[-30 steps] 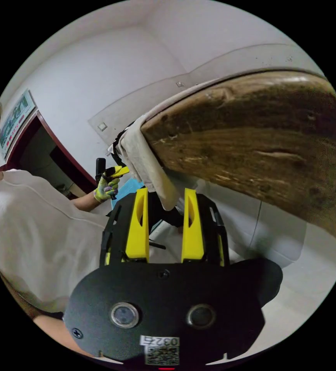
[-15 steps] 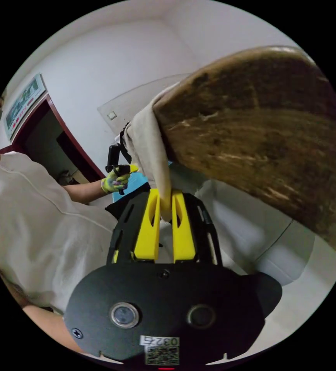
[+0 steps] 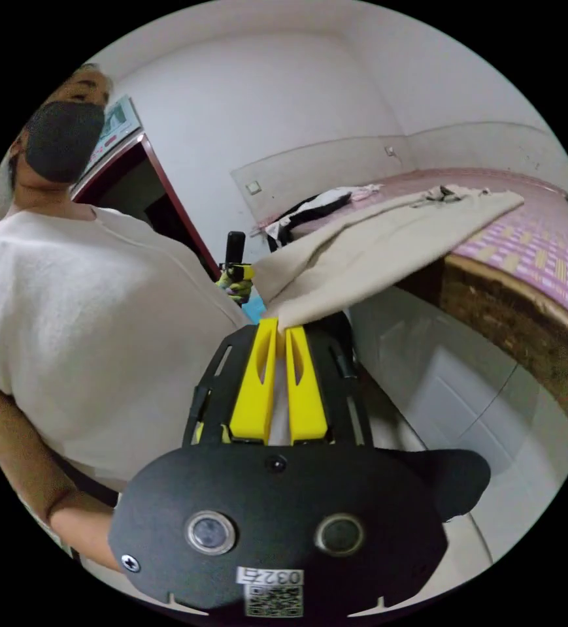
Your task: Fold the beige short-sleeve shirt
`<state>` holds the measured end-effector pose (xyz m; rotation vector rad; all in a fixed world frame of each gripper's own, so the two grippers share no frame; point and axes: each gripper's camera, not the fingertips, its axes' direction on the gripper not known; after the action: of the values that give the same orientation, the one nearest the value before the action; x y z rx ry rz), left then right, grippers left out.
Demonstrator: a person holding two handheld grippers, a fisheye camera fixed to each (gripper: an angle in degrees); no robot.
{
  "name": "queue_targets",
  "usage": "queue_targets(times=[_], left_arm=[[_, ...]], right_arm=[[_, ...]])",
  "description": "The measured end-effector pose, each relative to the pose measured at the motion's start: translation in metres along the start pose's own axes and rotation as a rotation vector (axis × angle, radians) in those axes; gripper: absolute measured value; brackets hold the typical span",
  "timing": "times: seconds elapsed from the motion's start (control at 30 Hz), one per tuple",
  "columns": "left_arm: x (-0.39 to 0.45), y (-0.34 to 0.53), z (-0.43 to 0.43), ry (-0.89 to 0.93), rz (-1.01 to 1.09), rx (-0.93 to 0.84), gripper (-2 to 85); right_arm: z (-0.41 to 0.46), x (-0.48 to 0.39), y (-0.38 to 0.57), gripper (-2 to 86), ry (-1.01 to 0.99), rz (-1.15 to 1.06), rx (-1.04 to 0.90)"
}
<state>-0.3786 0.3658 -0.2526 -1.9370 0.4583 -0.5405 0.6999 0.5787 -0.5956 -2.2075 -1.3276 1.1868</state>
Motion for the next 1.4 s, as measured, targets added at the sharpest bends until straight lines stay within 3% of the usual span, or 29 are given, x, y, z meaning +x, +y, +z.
queue_targets(times=[0.23, 0.47, 0.57, 0.77, 0.9, 0.97, 1.23, 1.4], left_arm=[[0.010, -0.147, -0.054, -0.011, 0.106, 0.005, -1.6], [-0.127, -0.274, -0.058, -0.078, -0.259, -0.015, -1.5], [-0.195, -0.281, -0.043, 0.017, -0.423, -0.022, -1.5], [-0.257, -0.259, -0.031, 0.011, -0.584, -0.004, 3.1], [-0.244, -0.248, -0.047, 0.063, -0.510, 0.137, 7.4], [-0.217, -0.234, -0.061, -0.002, -0.477, 0.172, 8.2], [-0.092, -0.165, -0.036, -0.382, -0.347, -0.035, 11.0], [-0.053, -0.139, -0.002, -0.425, -0.230, -0.088, 10.6]], right_arm=[[-0.068, 0.020, -0.110, -0.3, 0.010, -0.114, 0.110], [-0.061, 0.164, -0.209, -0.2, 0.015, 0.256, 0.126], [-0.037, 0.226, -0.212, 0.0, -0.068, 0.468, 0.109], [-0.002, 0.271, -0.214, 4.1, -0.042, 0.601, 0.104], [-0.005, 0.264, -0.201, 6.7, 0.040, 0.658, 0.174], [-0.012, 0.237, -0.186, 8.2, 0.065, 0.633, 0.247], [0.036, 0.121, -0.136, 8.8, 0.296, 0.360, 0.098], [0.093, 0.089, -0.125, 9.8, 0.428, 0.235, 0.001]])
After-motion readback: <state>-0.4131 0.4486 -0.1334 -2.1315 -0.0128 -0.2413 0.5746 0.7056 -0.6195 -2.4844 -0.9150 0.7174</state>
